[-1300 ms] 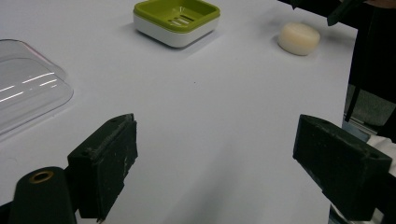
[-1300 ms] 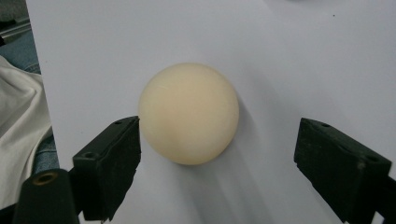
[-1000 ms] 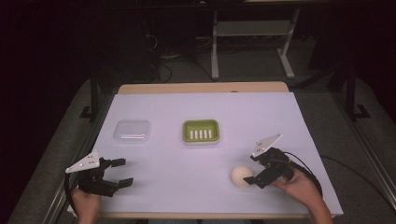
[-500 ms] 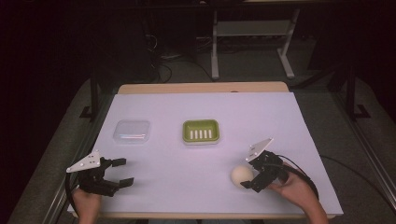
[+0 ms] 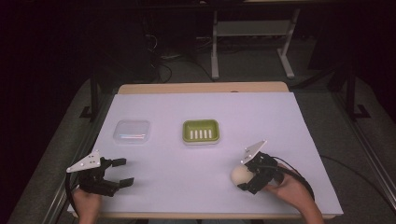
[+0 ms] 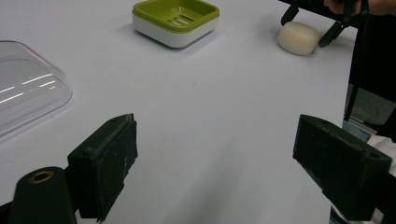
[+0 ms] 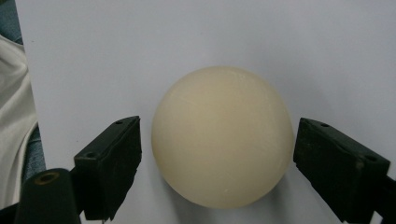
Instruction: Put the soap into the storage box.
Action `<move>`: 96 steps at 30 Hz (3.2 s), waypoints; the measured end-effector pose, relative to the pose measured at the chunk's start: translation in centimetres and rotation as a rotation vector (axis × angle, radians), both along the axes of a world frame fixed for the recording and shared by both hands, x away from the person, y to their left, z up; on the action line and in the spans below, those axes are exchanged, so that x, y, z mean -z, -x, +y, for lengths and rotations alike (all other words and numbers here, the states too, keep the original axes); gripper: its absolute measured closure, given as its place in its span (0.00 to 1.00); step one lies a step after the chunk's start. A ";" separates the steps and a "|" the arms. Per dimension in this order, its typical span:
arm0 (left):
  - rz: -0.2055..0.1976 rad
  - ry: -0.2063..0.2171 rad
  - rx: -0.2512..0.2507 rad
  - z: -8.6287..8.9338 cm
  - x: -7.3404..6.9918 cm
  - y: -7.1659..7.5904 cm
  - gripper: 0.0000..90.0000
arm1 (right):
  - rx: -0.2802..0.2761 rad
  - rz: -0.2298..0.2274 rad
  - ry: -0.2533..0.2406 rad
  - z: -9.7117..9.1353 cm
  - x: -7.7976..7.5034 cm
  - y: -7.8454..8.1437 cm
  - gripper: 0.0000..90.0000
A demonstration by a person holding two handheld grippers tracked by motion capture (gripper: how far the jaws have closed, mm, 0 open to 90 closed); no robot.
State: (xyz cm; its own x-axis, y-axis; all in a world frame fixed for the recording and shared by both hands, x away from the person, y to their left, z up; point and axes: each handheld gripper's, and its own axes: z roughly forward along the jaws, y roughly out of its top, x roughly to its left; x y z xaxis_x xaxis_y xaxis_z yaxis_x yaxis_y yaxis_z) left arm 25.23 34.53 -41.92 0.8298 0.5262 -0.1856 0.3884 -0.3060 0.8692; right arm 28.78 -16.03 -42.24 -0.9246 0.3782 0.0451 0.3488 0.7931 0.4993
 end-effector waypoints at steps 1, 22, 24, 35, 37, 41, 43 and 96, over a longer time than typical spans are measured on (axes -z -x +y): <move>0.003 0.001 0.000 0.0 0.0 0.0 0.15 | 0.003 0.002 0.017 0.2 0.2 0.0 0.16; 0.010 0.008 -0.004 0.1 0.1 0.0 0.15 | -0.015 -0.002 0.080 1.2 0.8 -0.1 0.25; 0.009 0.008 -0.004 0.1 0.1 0.0 0.15 | -0.012 -0.002 0.084 1.2 0.7 -0.1 0.26; 0.008 0.010 -0.008 0.2 0.1 0.0 0.15 | -0.015 0.002 0.095 1.4 0.6 -0.2 0.27; 0.009 0.012 -0.008 0.3 0.1 0.0 0.15 | -0.017 -0.001 0.096 1.4 0.5 -0.3 0.27; 0.014 0.016 -0.008 0.3 0.2 0.0 0.15 | -0.022 -0.007 0.080 1.6 -0.2 -0.6 0.27; 0.014 0.017 -0.008 0.3 0.2 0.0 0.15 | -0.019 -0.008 0.073 1.7 -0.4 -0.7 0.27; 0.015 0.023 -0.020 0.5 0.2 0.0 0.15 | -0.077 0.031 0.014 6.3 -3.9 -6.6 0.27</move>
